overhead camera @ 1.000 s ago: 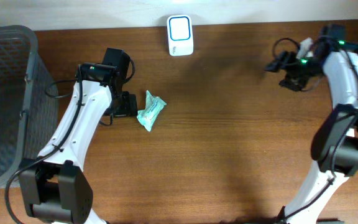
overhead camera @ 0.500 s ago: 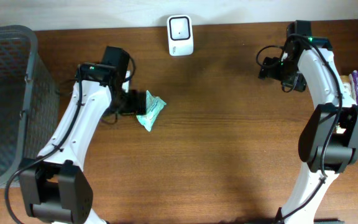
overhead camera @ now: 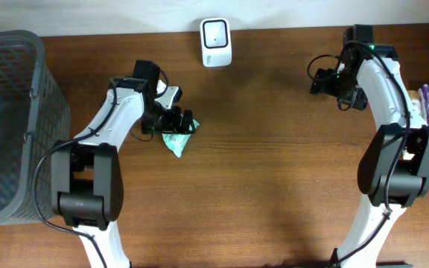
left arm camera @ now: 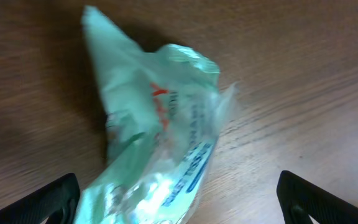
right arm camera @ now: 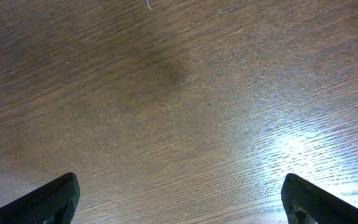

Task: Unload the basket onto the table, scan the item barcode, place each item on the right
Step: 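Reach the left gripper to the green wipes pack and grasp it, then lift the green wipes pack with the left gripper toward the scanner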

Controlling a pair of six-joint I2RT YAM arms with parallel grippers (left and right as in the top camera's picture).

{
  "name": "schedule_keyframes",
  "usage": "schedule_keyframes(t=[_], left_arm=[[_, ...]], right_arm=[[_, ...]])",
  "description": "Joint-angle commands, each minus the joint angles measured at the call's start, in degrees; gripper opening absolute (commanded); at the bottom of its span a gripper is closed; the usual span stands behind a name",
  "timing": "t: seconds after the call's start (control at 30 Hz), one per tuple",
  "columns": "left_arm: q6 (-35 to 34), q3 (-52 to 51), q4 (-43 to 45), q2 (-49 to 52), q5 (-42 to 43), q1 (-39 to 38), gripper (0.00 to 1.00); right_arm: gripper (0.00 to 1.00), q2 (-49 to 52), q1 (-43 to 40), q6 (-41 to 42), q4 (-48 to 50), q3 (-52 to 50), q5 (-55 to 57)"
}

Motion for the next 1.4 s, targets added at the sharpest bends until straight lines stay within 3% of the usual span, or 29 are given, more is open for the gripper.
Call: schedule_keyframes(t=[0.0,0.07,0.17,0.2,0.27,0.37,0.43,0.47,0.6,0.67,0.8,0.83,0.9,0.93,1.0,1.03,1.07,1.1,1.2,1.27,1.37], left_arm=[[3.06,0.11,1.42,4.35,5.99,-0.22,0.99],[3.63,0.11,1.36,6.71,9.2,-0.22,0.95],[3.69,0.11,0.0,8.46,11.17,-0.39,0.59],[3.67,0.11,-0.17,8.46,11.19,-0.37,0.54],[3.67,0.11,-0.35,8.46,11.34,-0.37,0.57],[3.67,0.22,-0.59,8.44,11.13,-0.26,0.18],[3.69,2.1,-2.69,8.44,10.75,0.46,0.03],[3.67,3.54,-4.24,8.44,9.49,0.94,0.0],[2.89,19.85,-19.78,8.44,-8.33,1.27,0.0],[-5.38,25.24,-24.68,8.44,-23.65,-0.26,0.0],[-22.29,23.06,-27.52,9.31,-43.78,-10.71,0.0],[-23.5,21.77,-26.82,9.31,-44.96,-12.98,0.02],[-23.89,18.38,-23.91,9.92,-44.94,-18.4,0.05],[-23.87,16.83,-22.86,11.28,-45.57,-21.84,0.13],[-23.87,16.7,-23.32,13.75,-45.53,-25.59,0.16],[-23.87,16.7,-23.28,14.03,-45.48,-27.54,0.28],[-23.87,17.14,-23.17,14.01,-45.46,-29.46,0.54],[-23.85,17.92,-23.37,14.01,-44.19,-30.75,0.74],[-23.74,23.89,-24.74,13.99,-31.15,-31.74,0.75],[-13.07,31.85,-25.77,13.99,-14.05,-31.61,0.76],[-12.85,40.46,-31.23,13.99,-15.47,-30.34,0.78]], right_arm=[[0.99,-2.01,0.02,0.07,0.04,-0.35,0.92],[0.99,-2.01,0.02,0.07,0.04,-0.35,0.94],[0.99,-2.01,0.02,0.07,0.02,-0.35,0.94],[0.99,-2.01,0.02,0.07,0.04,-0.35,0.92],[0.99,-2.01,0.02,0.07,0.04,-0.35,0.94],[0.99,-2.01,0.02,0.07,0.04,-0.35,0.94],[0.99,-2.01,0.02,0.07,0.04,-0.35,0.94],[0.99,-2.01,0.02,0.07,0.04,-0.35,0.94],[0.99,-2.01,0.02,0.07,0.04,-0.35,0.94],[0.98,-2.01,0.02,0.07,0.04,-0.35,0.94],[0.99,-2.01,0.02,0.07,0.04,-0.35,0.94],[0.99,-2.01,0.02,0.07,0.02,-0.35,0.94],[0.99,-2.01,0.02,0.07,0.02,-0.35,0.94],[0.99,-2.01,0.02,0.07,0.04,-0.35,0.94],[0.99,-2.01,0.02,0.07,0.04,-0.35,0.94],[0.99,-2.01,0.02,0.07,0.02,-0.35,0.94],[0.99,-2.01,0.02,0.07,0.04,-0.35,0.94],[0.99,-2.01,0.02,0.07,0.04,-0.35,0.92],[0.99,-2.01,0.02,0.07,0.04,-0.35,0.94],[0.98,-2.01,0.02,0.07,0.04,-0.35,0.94],[0.99,-2.01,0.02,0.07,0.02,-0.35,0.94]])
